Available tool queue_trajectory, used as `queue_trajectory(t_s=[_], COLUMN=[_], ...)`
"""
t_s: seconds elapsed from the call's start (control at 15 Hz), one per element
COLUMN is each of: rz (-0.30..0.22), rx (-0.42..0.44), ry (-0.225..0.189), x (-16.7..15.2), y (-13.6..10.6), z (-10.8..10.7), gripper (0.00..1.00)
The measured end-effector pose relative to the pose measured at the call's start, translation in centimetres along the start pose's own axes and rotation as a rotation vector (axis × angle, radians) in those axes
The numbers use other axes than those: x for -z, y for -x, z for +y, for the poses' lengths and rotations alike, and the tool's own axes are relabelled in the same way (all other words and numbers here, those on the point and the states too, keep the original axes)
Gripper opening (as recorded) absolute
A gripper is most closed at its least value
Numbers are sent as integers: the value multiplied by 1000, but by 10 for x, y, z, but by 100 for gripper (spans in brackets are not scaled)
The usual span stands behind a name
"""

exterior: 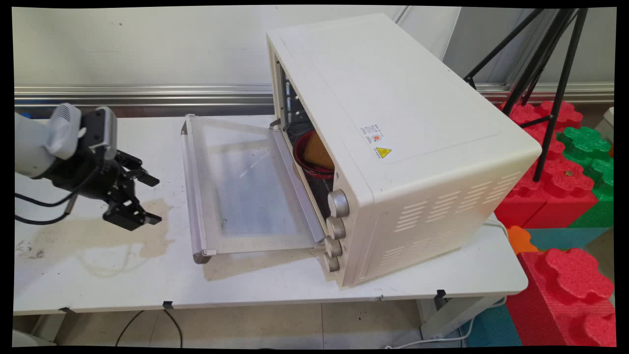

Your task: Close the oven

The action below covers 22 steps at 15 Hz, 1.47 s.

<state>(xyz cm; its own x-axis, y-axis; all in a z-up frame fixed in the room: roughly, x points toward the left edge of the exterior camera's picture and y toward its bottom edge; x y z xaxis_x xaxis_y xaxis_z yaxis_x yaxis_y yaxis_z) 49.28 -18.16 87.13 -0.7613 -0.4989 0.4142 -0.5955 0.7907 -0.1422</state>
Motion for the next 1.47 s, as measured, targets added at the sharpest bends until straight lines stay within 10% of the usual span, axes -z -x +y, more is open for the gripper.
queue_trajectory(t_s=[0.27,0.33,1.47], rz=[1,1,101], rx=[1,0,11], ry=[-10,-11,-24], x=[-21,-26,-66], y=[-2,-3,-31], z=[0,0,1], gripper=[100,0,0])
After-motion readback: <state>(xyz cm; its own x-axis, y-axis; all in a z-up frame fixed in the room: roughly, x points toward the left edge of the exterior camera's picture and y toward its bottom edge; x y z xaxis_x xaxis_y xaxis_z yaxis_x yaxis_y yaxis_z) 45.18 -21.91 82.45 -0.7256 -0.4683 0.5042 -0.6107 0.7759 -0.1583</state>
